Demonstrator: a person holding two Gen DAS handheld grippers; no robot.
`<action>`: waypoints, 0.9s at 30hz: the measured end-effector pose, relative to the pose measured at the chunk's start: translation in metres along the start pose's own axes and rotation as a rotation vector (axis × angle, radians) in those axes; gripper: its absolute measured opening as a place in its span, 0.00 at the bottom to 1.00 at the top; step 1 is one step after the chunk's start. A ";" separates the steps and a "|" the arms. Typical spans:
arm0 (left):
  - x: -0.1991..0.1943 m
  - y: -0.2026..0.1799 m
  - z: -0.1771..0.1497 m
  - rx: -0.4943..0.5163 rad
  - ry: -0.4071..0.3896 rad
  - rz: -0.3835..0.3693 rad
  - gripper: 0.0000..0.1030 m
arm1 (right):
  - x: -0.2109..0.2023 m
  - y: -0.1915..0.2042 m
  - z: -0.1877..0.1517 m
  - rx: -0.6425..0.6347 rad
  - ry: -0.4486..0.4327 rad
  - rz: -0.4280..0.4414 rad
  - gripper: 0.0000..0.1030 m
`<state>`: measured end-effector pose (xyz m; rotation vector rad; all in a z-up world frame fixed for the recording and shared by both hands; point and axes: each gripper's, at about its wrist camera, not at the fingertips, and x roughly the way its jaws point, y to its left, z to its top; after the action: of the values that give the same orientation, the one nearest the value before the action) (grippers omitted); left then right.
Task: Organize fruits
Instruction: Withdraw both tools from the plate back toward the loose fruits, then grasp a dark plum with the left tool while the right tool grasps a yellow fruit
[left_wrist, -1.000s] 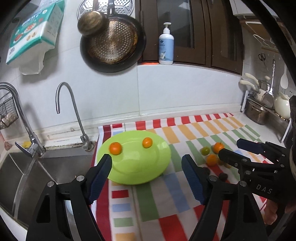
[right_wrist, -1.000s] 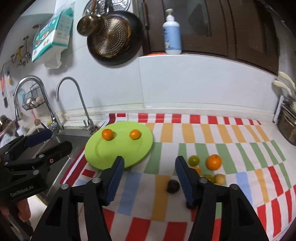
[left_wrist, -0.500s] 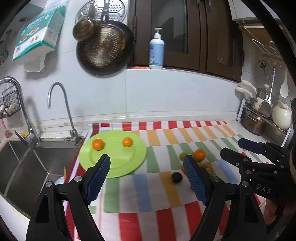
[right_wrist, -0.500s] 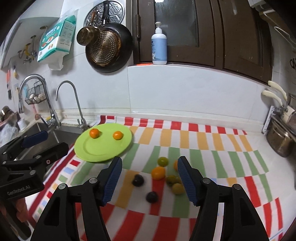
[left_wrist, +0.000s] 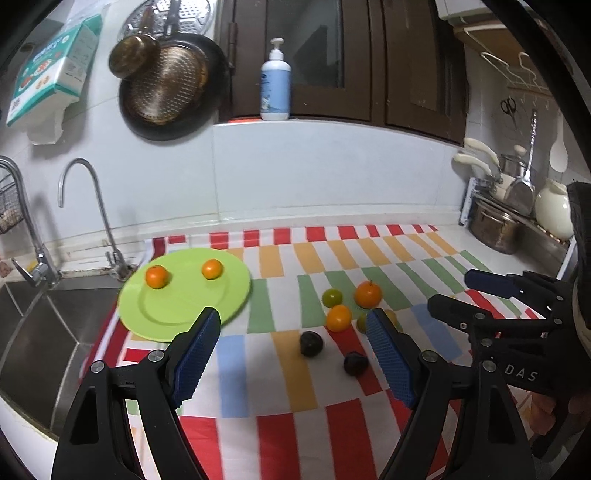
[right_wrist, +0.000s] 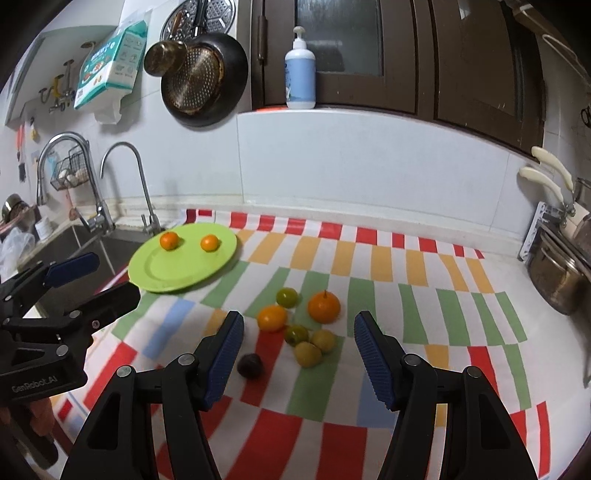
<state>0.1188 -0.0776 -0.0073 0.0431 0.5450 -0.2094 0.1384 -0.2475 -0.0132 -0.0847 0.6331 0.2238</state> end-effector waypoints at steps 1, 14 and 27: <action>0.003 -0.003 -0.002 0.003 0.005 -0.008 0.79 | 0.002 -0.002 -0.002 -0.005 0.006 0.003 0.61; 0.053 -0.032 -0.029 0.101 0.118 -0.062 0.65 | 0.045 -0.018 -0.032 -0.077 0.091 0.060 0.54; 0.087 -0.049 -0.047 0.215 0.219 -0.162 0.49 | 0.078 -0.020 -0.046 -0.133 0.169 0.130 0.42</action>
<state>0.1569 -0.1367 -0.0922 0.2330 0.7428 -0.4242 0.1776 -0.2597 -0.0963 -0.1927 0.7932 0.3871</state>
